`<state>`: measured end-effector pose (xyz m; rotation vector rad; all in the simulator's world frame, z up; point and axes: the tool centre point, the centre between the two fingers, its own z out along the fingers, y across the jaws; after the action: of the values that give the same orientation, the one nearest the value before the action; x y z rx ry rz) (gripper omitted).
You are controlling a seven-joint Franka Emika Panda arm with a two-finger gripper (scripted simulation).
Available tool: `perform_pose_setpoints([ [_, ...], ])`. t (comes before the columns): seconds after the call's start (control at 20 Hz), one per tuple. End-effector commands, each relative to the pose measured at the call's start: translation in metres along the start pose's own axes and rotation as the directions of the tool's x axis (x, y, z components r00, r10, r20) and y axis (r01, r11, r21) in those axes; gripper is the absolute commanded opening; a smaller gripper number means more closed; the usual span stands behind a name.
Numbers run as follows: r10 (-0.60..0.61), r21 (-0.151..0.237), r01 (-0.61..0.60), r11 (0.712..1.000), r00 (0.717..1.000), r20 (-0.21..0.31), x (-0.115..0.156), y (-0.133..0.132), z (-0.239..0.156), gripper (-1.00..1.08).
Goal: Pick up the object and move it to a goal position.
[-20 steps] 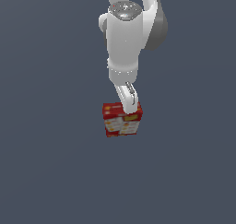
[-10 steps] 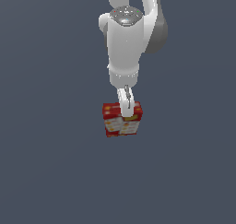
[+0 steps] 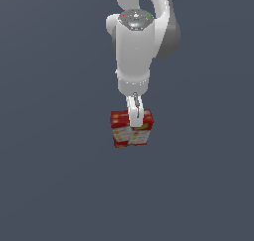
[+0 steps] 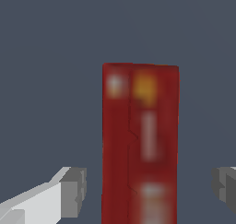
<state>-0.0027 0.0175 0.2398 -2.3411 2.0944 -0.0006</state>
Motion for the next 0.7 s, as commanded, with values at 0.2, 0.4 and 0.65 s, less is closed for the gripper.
perform_pose_setpoints([
  [0.2, 0.002, -0.001, -0.002, 1.000, 1.000, 0.000, 0.000, 0.001, 0.024, 1.00],
  [0.4, 0.003, -0.001, -0.003, 1.000, 1.000, 0.000, 0.000, 0.001, 0.041, 1.00],
  [0.65, 0.004, -0.001, -0.004, 1.000, 1.000, 0.000, 0.000, 0.000, 0.048, 1.00],
])
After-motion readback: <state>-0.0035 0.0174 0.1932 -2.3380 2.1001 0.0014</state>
